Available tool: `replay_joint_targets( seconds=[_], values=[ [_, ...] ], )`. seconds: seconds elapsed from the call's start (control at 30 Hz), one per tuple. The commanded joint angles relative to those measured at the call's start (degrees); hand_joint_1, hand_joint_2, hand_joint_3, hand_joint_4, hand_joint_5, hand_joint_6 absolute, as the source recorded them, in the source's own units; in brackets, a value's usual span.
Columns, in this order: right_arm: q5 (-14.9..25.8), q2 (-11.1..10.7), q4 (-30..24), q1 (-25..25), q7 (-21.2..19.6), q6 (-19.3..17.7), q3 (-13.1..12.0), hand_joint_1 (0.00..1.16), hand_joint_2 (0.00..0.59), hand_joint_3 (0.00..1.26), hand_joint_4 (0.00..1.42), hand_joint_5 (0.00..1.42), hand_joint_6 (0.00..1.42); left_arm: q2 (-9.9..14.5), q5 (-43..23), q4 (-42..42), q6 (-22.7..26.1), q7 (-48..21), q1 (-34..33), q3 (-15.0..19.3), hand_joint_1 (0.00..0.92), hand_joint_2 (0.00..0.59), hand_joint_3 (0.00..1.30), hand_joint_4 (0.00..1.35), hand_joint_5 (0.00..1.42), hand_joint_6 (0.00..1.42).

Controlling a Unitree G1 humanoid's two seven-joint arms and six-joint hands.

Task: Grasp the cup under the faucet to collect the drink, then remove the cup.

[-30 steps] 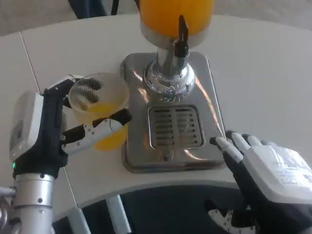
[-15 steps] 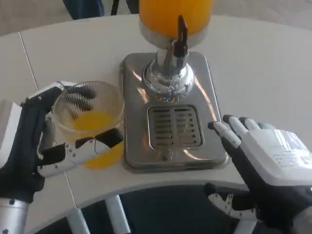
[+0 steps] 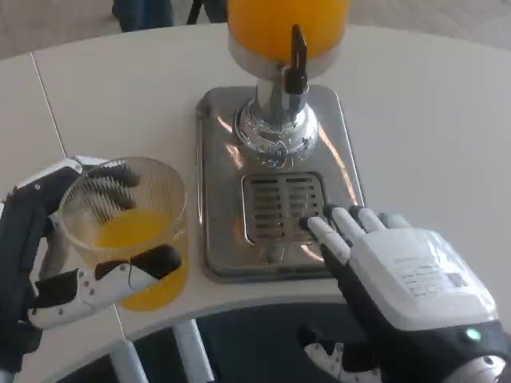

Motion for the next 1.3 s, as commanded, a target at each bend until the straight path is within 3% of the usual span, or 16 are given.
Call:
replay_joint_targets(
  seconds=[0.03,0.53,1.3],
  values=[
    [-1.68,1.23,0.83,1.48,-2.20,-0.42,1.63,0.67,0.382,0.06,0.00,0.00,0.00,-0.67,-1.08,-2.94,-3.24,-0.42,1.42,0.95,0.579,0.025,0.93,1.16,1.39,1.42],
    [-2.60,1.49,1.13,4.39,-4.94,-0.08,4.83,0.67,0.384,0.06,0.00,0.00,0.00,-1.09,-1.82,-4.82,-5.71,-3.31,3.02,1.26,0.582,0.019,0.93,1.16,1.39,1.42],
    [-1.00,1.31,0.75,4.55,-5.05,0.41,2.78,0.68,0.384,0.06,0.00,0.00,0.00,-1.70,-1.63,-5.30,-6.18,-5.22,2.22,0.00,0.583,0.017,0.93,1.16,1.38,1.42]
  ],
)
